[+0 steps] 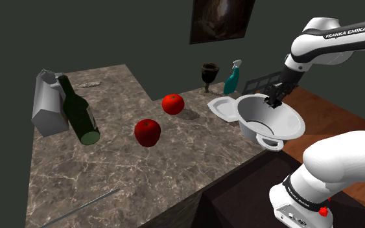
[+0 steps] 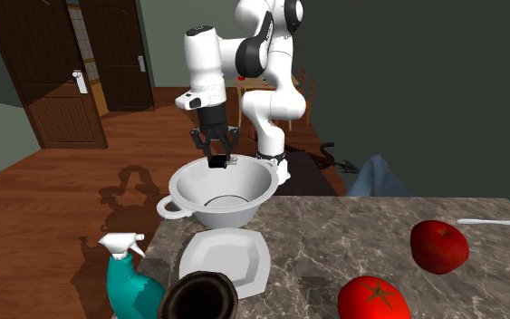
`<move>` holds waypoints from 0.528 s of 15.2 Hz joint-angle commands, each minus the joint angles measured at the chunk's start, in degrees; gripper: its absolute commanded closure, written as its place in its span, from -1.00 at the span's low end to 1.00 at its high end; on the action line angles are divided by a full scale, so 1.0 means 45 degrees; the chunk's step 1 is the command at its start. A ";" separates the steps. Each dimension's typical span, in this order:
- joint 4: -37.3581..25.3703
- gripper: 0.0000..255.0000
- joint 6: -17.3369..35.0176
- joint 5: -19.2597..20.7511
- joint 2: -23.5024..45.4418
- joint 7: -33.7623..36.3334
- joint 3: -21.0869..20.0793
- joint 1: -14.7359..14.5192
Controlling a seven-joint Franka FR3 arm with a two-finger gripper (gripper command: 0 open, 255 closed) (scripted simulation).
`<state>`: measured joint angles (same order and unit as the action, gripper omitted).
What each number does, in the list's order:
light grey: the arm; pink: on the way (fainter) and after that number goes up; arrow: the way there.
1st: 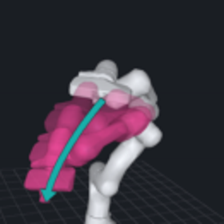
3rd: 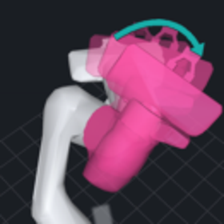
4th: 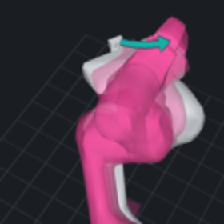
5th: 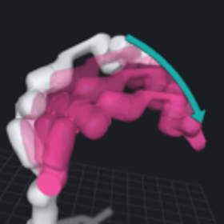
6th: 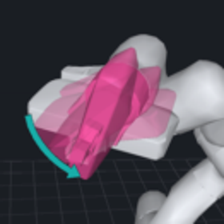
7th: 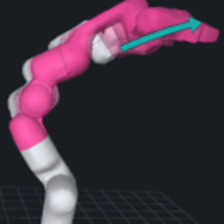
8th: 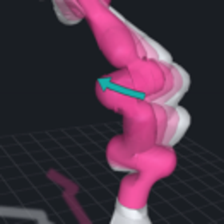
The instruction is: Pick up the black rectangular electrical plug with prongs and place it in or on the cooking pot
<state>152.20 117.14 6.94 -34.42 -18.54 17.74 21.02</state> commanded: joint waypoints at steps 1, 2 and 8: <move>0.0257 1.00 0.0402 0.0047 0.0139 -0.0063 0.0092 0.0026; 0.0374 1.00 0.0607 0.0057 0.0226 -0.0078 0.0126 0.0024; 0.1024 1.00 0.1875 0.0095 0.0852 -0.0182 0.0340 -0.0006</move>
<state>156.32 124.56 7.32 -31.09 -19.24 19.07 20.99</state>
